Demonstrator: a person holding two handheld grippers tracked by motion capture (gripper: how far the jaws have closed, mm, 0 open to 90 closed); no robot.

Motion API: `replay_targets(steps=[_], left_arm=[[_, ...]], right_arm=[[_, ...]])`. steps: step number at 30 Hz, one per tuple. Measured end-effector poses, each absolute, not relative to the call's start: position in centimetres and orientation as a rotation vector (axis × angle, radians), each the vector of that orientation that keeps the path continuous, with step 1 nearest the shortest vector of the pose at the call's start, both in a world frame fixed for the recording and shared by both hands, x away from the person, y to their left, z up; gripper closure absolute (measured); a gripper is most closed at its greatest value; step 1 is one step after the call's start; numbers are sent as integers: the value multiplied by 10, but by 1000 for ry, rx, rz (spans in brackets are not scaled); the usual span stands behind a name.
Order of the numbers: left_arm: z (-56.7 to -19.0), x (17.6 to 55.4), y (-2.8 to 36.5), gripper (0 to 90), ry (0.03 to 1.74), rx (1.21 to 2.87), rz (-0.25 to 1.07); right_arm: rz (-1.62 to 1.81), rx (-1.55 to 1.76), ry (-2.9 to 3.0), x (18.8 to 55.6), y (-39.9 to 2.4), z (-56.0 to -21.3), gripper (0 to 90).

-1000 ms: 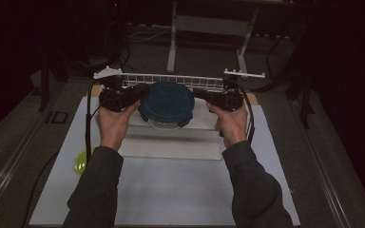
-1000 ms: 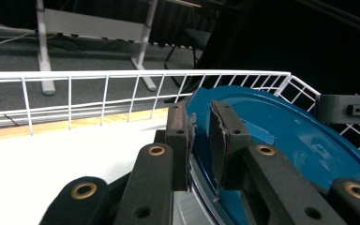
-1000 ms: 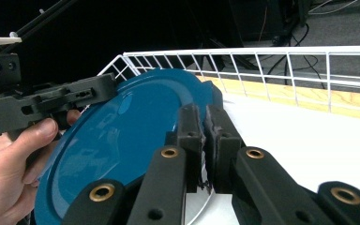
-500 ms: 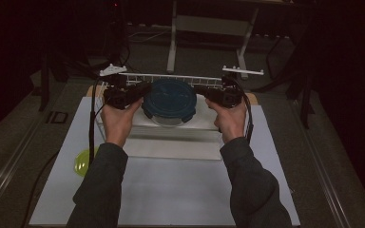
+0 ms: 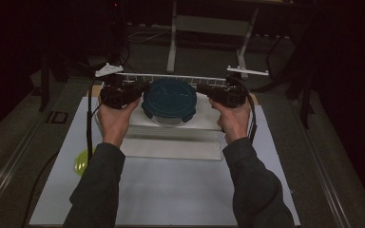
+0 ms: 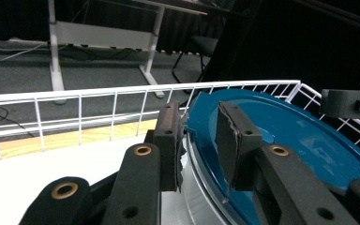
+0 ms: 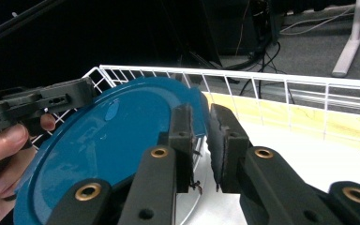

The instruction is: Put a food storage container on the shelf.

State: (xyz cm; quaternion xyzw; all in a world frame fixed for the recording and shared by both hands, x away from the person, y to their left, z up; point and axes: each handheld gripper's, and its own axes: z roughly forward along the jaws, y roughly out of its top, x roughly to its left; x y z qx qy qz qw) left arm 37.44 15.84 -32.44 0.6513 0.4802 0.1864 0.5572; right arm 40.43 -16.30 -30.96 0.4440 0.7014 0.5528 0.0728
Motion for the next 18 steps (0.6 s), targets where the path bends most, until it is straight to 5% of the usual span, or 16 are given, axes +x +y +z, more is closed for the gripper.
replay_targets(steps=[18], left_arm=[[-325, 351, 168, 693, 1060, 1551, 468]], right_arm=[[1620, 1168, 2196, 378, -168, -312, 699]])
